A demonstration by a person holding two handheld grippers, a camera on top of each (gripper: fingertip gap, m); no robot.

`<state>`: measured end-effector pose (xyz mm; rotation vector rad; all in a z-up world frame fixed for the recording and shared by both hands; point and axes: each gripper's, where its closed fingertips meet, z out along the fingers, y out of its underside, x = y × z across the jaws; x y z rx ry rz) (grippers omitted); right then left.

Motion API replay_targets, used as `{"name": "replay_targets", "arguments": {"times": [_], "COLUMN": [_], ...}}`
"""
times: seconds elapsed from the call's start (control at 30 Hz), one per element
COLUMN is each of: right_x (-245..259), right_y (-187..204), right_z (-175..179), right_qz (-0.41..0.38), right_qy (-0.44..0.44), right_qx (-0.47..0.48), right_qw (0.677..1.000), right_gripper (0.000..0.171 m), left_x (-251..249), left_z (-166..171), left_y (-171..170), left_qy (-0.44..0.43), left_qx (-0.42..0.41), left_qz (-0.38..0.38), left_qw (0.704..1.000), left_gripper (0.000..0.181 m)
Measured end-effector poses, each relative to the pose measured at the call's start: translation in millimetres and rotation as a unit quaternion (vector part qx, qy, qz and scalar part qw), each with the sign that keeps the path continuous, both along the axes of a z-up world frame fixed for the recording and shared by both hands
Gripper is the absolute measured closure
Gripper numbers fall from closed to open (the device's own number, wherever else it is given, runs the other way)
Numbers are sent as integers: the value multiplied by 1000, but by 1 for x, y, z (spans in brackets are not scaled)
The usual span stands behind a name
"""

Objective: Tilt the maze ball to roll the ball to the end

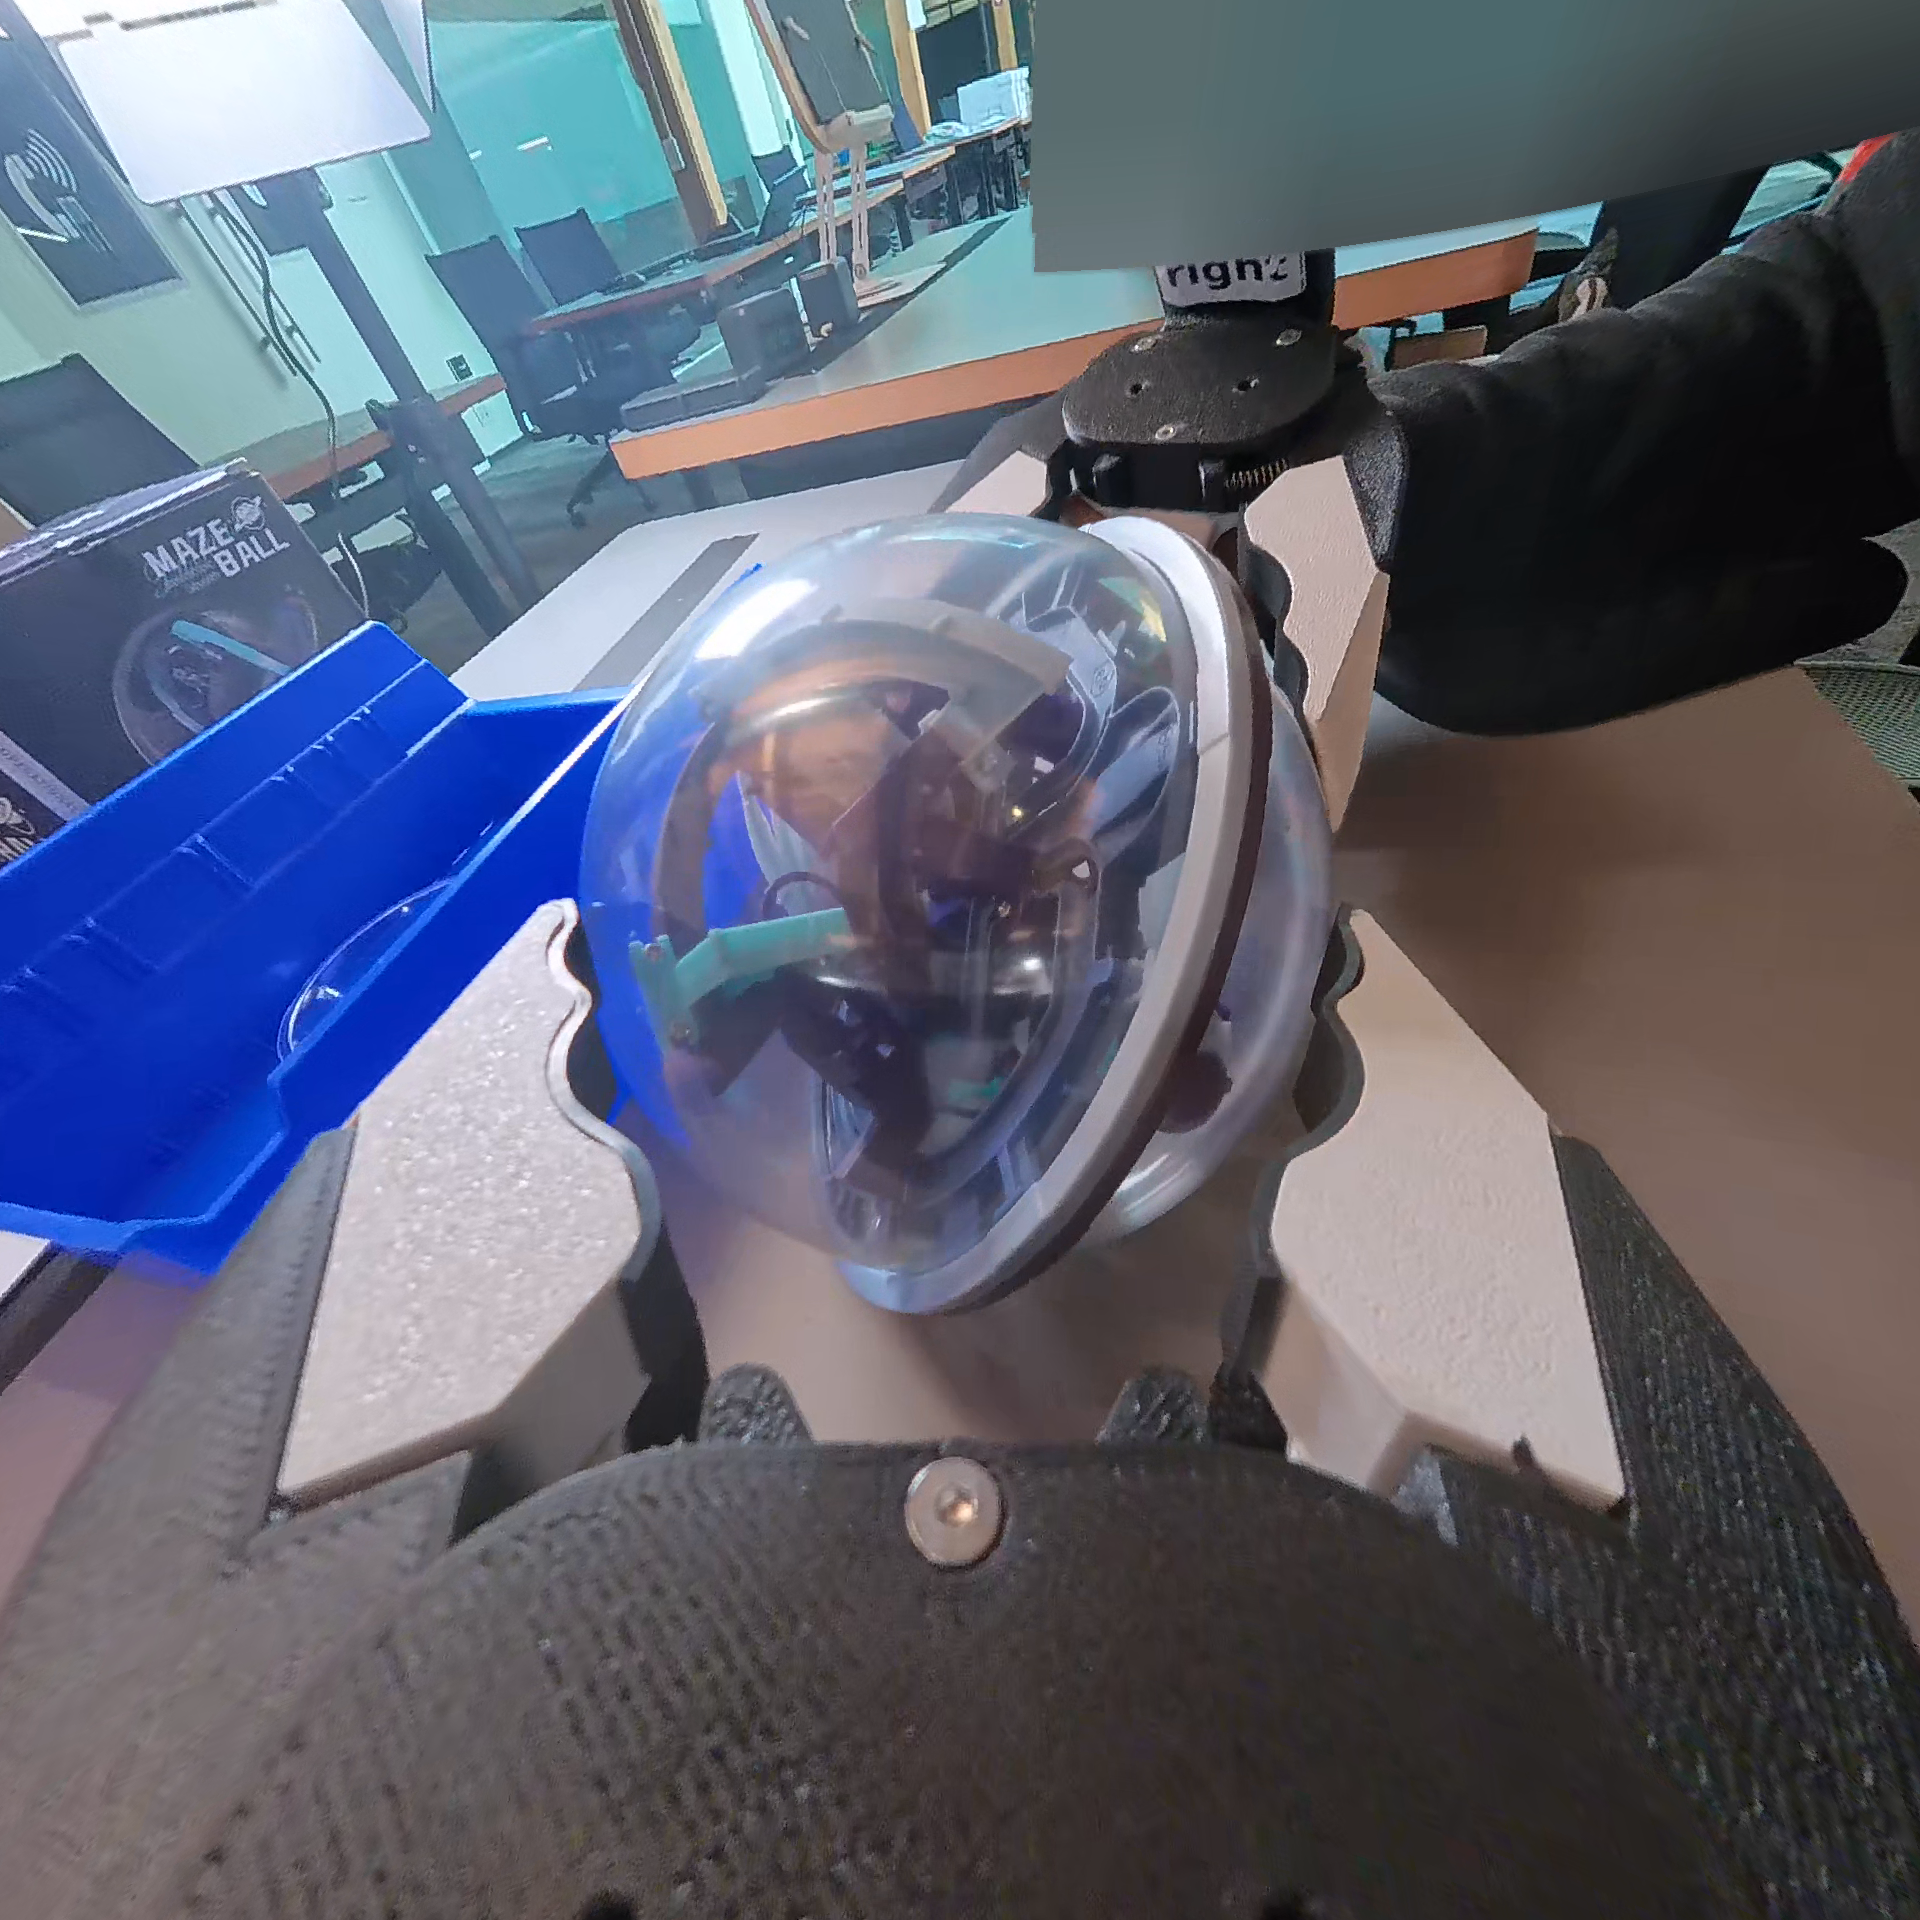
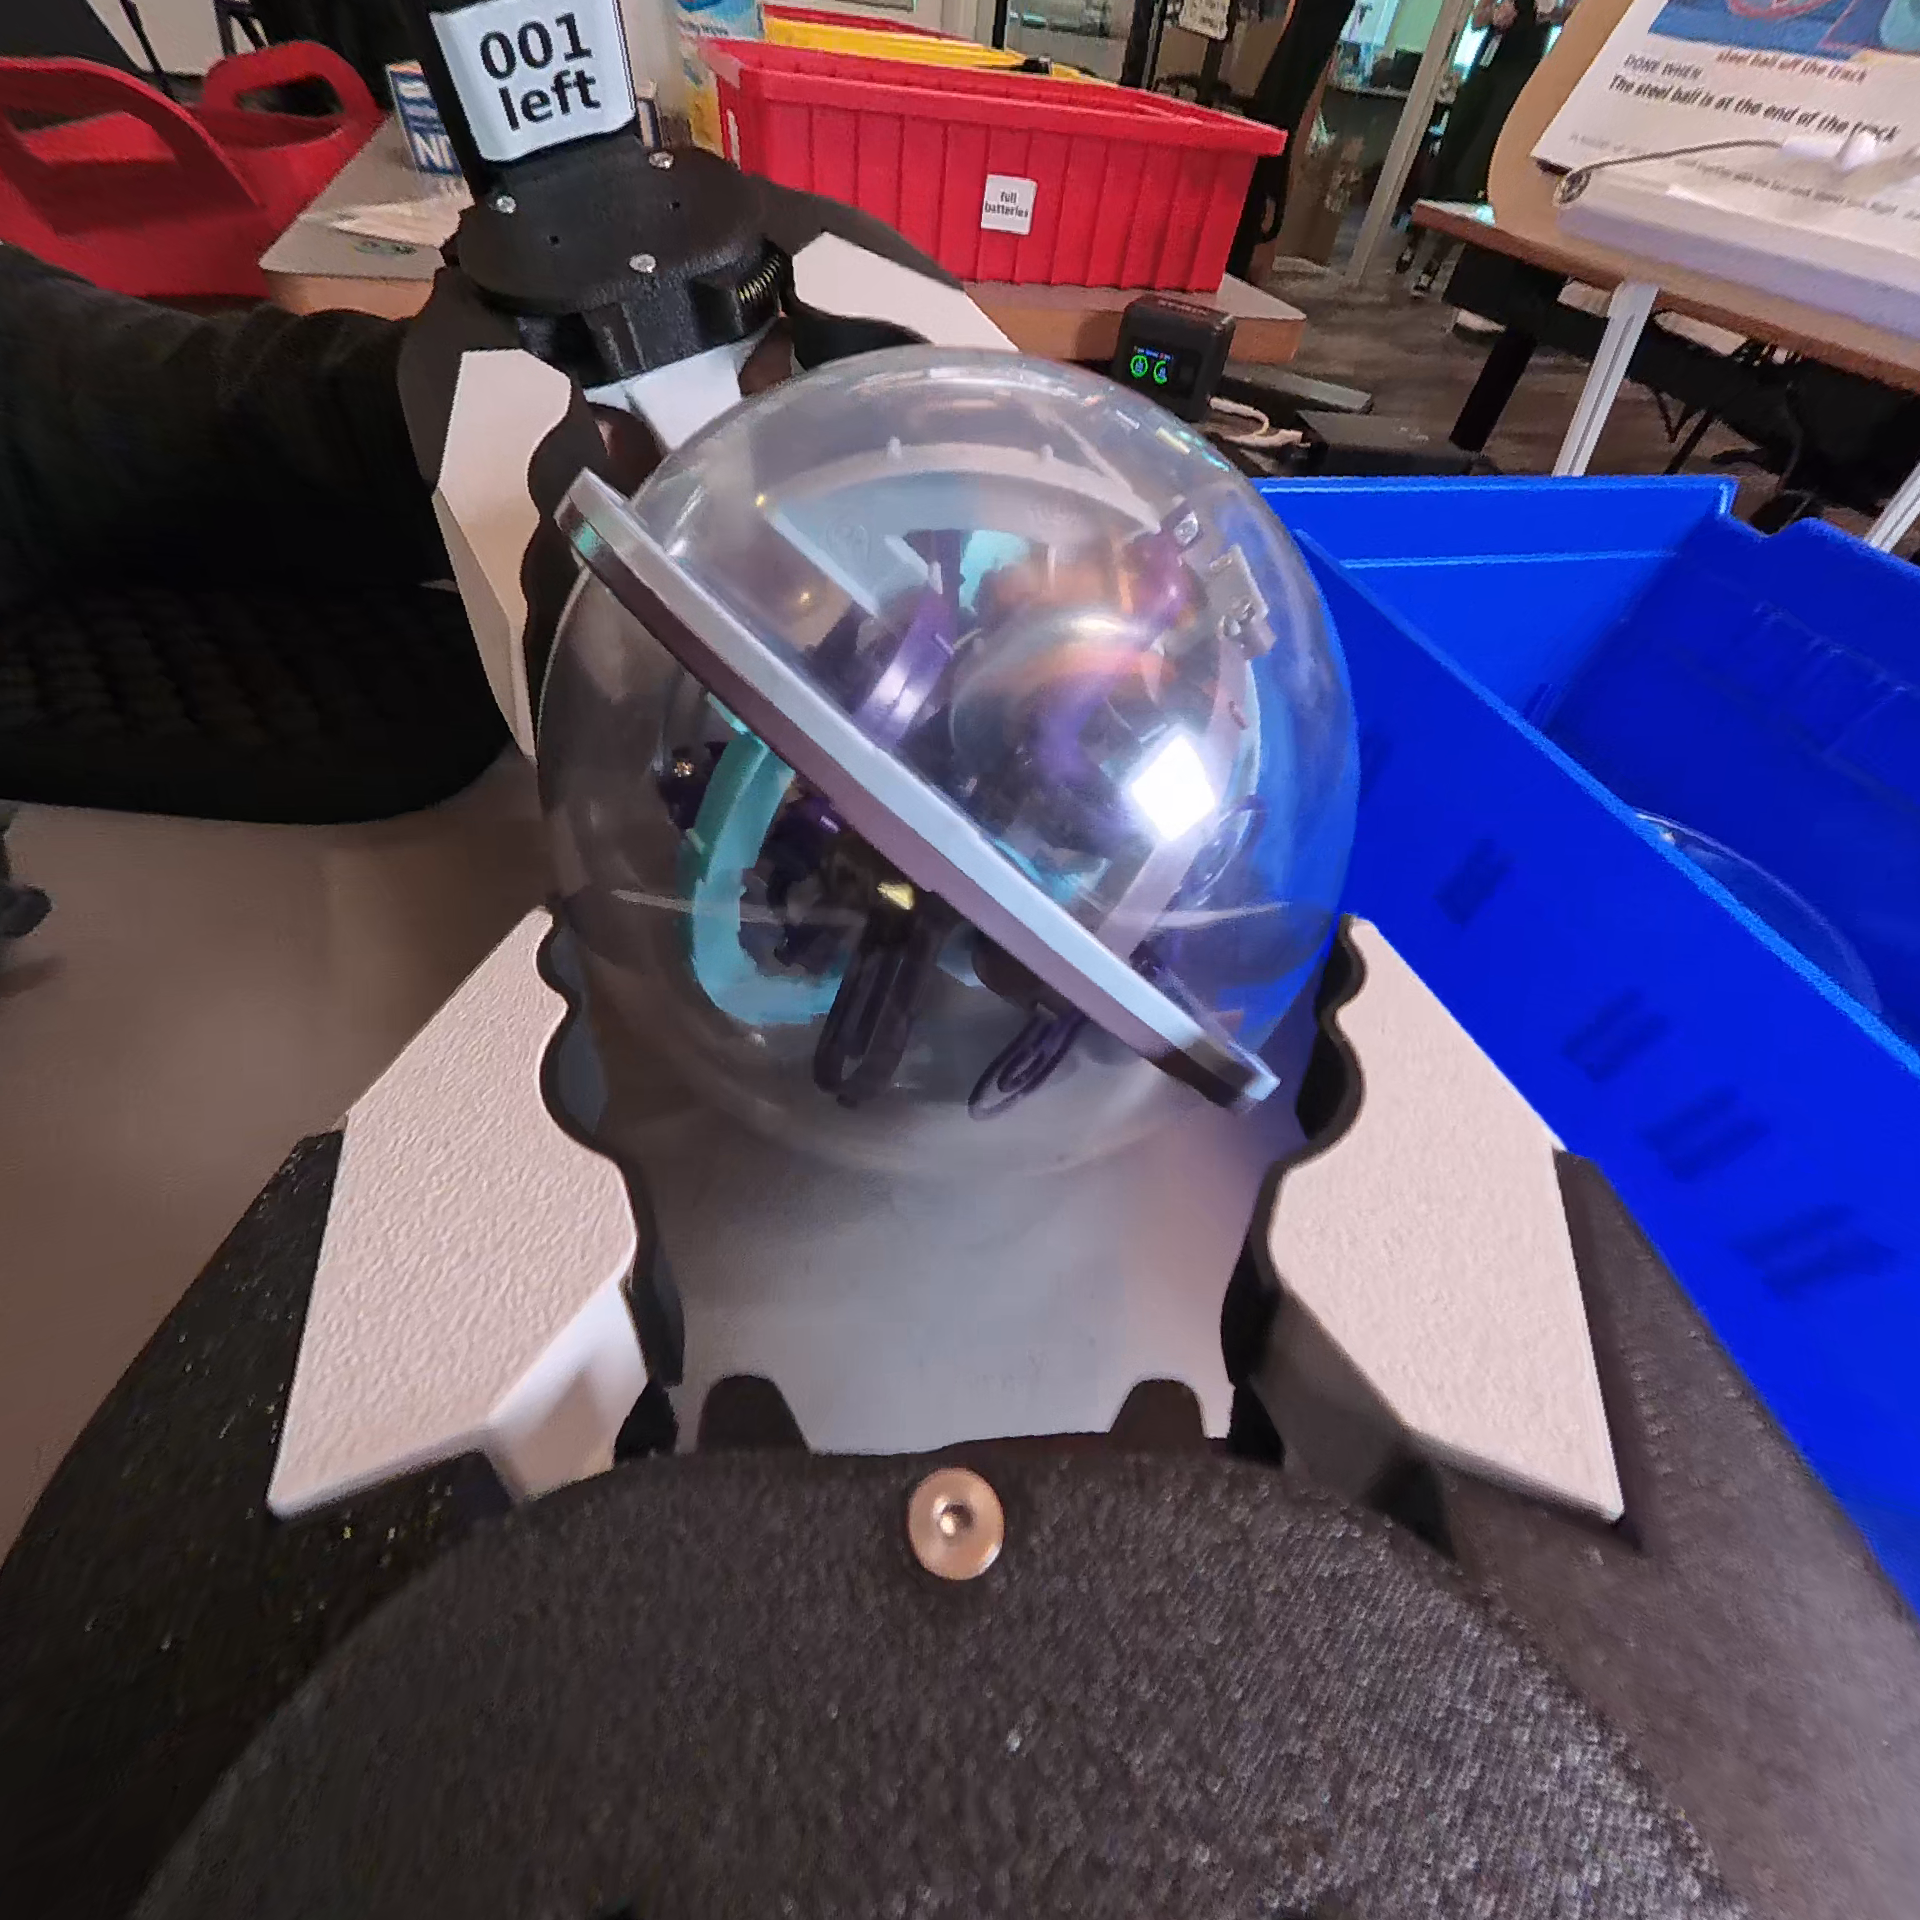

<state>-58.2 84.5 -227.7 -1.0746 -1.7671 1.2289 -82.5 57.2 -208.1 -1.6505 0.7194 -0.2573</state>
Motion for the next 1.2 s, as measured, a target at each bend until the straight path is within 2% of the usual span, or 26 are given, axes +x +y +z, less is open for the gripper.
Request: {"name": "replay_targets", "arguments": {"times": [0.47, 0.9, 1.2], "right_x": [0, -9, -13], "right_y": [-5, 1, 3], "right_z": [-6, -16, -4], "right_qz": [0, -15, -23], "right_qy": [6, 0, 23], "right_qx": [17, 20, 13], "right_qw": [1000, 1000, 999], "right_gripper": [37, 36, 32], "left_x": [-6, -24, -26], "left_z": [-3, -15, -29], "left_y": [-10, -10, -7], "left_qy": [-3, -47, -68], "left_qx": [28, -6, -43], "left_qz": [-24, -9, -2], "left_qw": [999, 999, 997], "left_gripper": [50, 54, 54]}}
